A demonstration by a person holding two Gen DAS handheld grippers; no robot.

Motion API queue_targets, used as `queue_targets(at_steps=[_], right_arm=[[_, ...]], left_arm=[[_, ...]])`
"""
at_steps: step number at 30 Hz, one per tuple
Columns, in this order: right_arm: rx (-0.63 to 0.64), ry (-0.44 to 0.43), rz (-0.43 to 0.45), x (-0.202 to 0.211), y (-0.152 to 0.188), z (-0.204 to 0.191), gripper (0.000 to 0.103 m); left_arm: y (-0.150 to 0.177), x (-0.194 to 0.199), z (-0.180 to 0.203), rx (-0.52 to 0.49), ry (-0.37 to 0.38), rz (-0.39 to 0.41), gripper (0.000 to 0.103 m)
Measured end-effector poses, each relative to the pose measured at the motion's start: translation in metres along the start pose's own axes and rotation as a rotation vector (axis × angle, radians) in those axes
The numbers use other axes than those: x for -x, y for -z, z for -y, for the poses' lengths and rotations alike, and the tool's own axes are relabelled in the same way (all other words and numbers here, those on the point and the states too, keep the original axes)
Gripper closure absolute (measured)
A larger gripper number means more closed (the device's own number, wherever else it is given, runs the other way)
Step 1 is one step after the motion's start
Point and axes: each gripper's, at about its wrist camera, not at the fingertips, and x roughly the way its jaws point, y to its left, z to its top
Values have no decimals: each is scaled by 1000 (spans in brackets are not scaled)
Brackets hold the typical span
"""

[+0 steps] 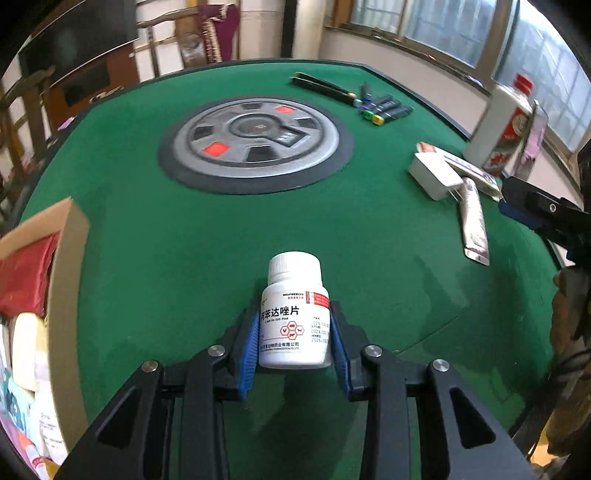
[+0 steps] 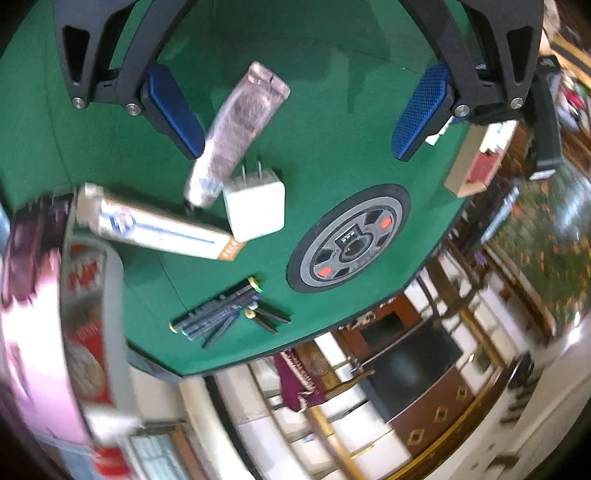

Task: Organize objects
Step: 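Grasp the white charger plug with the right gripper, then lift the pill bottle with the left gripper while the right lifts the charger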

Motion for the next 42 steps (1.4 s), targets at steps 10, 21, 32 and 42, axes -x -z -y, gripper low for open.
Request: queue_targets(at_steps=[10, 21, 32, 42], right_arm=[[153, 234, -160, -61, -29, -2, 21], [205, 283, -164, -85, -22, -7, 55], [383, 122, -193, -84, 12, -66, 54], [361, 80, -195, -81, 12, -64, 53]], left_arm=[[4, 3, -8, 33, 13, 32, 69], [4, 4, -13, 64, 46, 45, 69], [4, 3, -5, 40, -4, 28, 67], [2, 4, -2, 47, -18, -8, 62]])
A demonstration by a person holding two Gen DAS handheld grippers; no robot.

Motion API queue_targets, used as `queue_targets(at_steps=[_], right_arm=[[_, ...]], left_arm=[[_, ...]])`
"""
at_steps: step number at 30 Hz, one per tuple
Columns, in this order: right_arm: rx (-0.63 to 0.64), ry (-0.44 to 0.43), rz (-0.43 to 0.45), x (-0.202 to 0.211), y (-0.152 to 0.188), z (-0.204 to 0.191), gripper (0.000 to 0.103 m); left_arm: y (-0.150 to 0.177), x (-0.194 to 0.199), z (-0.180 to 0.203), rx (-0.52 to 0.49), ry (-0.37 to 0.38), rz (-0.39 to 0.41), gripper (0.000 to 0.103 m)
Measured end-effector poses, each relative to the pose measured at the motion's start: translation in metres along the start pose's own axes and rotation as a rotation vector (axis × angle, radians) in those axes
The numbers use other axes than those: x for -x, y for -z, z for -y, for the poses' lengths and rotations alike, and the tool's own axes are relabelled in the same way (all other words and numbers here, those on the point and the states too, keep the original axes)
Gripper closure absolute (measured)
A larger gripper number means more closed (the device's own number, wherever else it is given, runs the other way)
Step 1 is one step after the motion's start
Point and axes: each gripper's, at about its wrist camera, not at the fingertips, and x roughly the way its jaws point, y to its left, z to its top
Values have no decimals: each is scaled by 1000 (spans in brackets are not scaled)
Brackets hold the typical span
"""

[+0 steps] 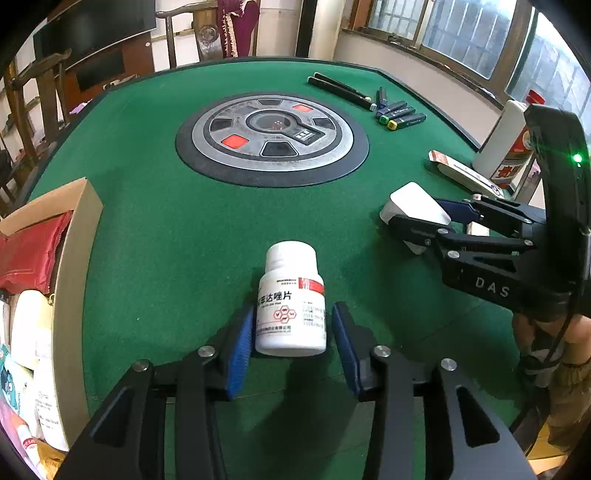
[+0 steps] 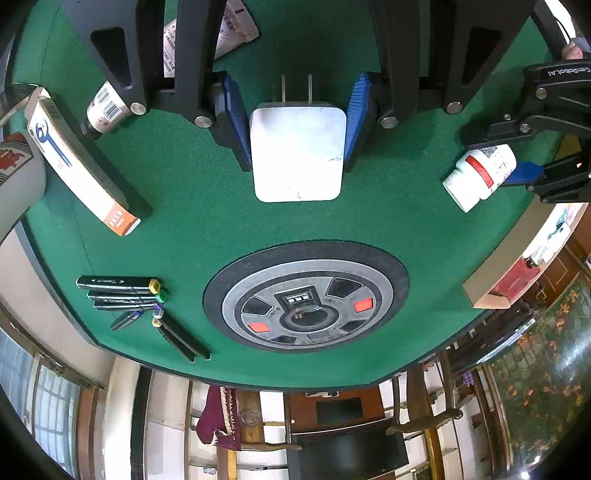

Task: Organize objects
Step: 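Lift the pill bottle with the left gripper while the right lifts the charger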

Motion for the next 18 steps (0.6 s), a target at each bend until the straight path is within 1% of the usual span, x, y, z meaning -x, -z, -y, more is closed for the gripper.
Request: queue_targets(at_steps=[3, 5, 9, 18], right_arm=[[13, 4, -4, 1, 1, -1, 53], [25, 13, -2, 2, 1, -3, 54], [23, 13, 11, 4, 2, -2, 55], [24, -5, 52, 12, 0, -6, 55]], left_arm=[[-1, -1, 1, 11, -18, 5, 63], [-2, -1, 0, 21, -37, 13, 70], [0, 1, -6, 59, -9, 21, 70], [6, 12, -17, 114, -2, 45, 70]])
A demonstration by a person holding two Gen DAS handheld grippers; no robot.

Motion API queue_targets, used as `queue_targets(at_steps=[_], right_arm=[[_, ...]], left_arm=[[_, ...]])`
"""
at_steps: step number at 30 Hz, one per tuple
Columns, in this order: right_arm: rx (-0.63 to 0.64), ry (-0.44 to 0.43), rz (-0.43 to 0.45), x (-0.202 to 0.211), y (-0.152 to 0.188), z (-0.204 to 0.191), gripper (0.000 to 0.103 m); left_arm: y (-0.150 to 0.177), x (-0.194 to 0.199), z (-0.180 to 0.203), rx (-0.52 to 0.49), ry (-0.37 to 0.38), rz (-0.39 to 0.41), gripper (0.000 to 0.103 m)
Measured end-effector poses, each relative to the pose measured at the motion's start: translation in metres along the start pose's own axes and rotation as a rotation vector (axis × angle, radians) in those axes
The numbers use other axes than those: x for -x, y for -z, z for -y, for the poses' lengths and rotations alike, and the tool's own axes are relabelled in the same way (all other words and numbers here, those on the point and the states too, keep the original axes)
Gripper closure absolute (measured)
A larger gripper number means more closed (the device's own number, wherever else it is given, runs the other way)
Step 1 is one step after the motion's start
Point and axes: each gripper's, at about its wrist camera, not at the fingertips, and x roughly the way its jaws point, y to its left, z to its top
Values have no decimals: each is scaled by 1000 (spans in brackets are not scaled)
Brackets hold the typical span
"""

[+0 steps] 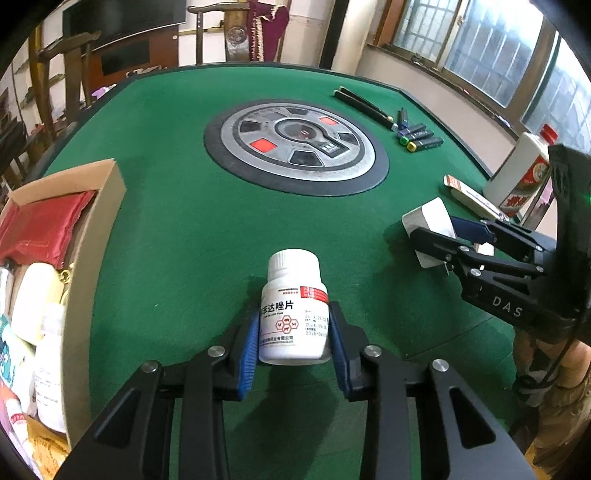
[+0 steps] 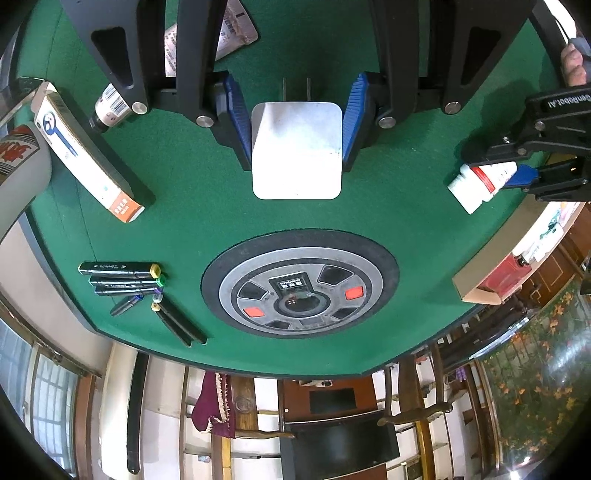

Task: Organize objects
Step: 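Lift the pill bottle with the left gripper while the right lifts the charger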

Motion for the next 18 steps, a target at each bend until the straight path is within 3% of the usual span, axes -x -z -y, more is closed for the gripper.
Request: queue_targets(at_steps=[8, 18], right_arm=[[-27, -28, 27, 7, 1, -9, 55], [-102, -160, 49, 11, 3, -46, 54]], left_arm=[[6, 18, -16, 58, 21, 33, 70], [10, 40, -28, 84, 35, 77, 70]])
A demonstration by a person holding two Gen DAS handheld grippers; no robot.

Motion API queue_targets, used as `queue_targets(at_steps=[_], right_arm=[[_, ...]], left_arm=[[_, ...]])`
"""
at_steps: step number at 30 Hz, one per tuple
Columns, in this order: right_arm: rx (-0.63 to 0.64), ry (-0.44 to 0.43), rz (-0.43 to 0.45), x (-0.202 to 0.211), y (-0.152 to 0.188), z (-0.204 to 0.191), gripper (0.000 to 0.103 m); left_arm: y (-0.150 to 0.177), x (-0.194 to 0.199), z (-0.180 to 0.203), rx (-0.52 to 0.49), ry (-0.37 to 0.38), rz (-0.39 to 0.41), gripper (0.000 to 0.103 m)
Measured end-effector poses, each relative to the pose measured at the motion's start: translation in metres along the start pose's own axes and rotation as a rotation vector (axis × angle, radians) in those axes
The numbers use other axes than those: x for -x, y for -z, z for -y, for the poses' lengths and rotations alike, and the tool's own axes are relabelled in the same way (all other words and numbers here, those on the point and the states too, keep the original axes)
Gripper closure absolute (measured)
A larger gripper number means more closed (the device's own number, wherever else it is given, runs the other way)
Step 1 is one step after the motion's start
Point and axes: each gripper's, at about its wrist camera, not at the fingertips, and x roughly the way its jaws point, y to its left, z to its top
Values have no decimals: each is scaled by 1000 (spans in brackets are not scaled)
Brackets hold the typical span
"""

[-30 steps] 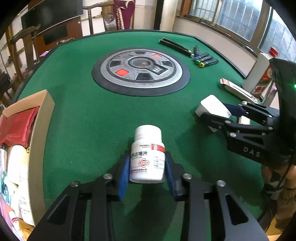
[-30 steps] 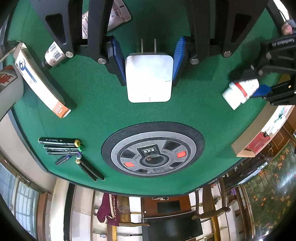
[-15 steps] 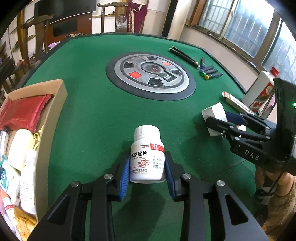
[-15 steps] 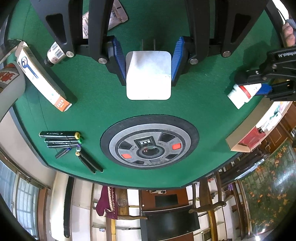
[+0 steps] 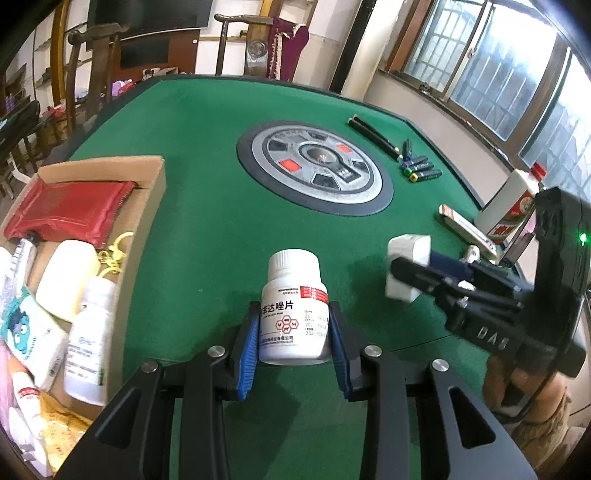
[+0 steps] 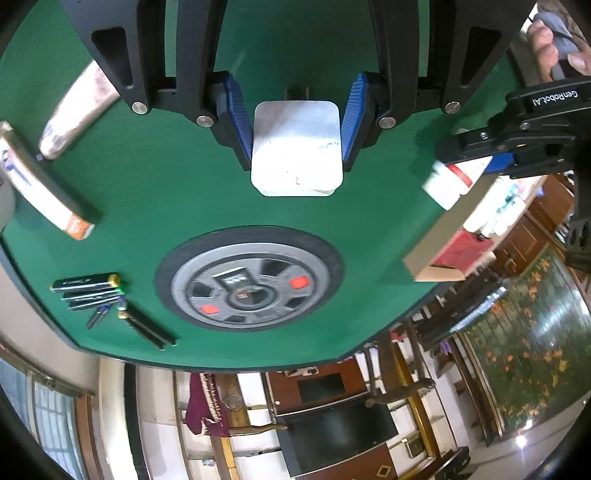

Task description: Organize objects

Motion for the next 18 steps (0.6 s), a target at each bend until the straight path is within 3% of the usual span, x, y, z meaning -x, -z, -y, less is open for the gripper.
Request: queue_targets(at_steps=[6, 18], right_arm=[[18, -72, 1, 1, 5, -14, 54], [21, -89, -9, 1, 8, -16, 54]], left_arm=[[1, 43, -23, 35, -37, 72, 69], [32, 115, -96, 210, -182, 170, 69]])
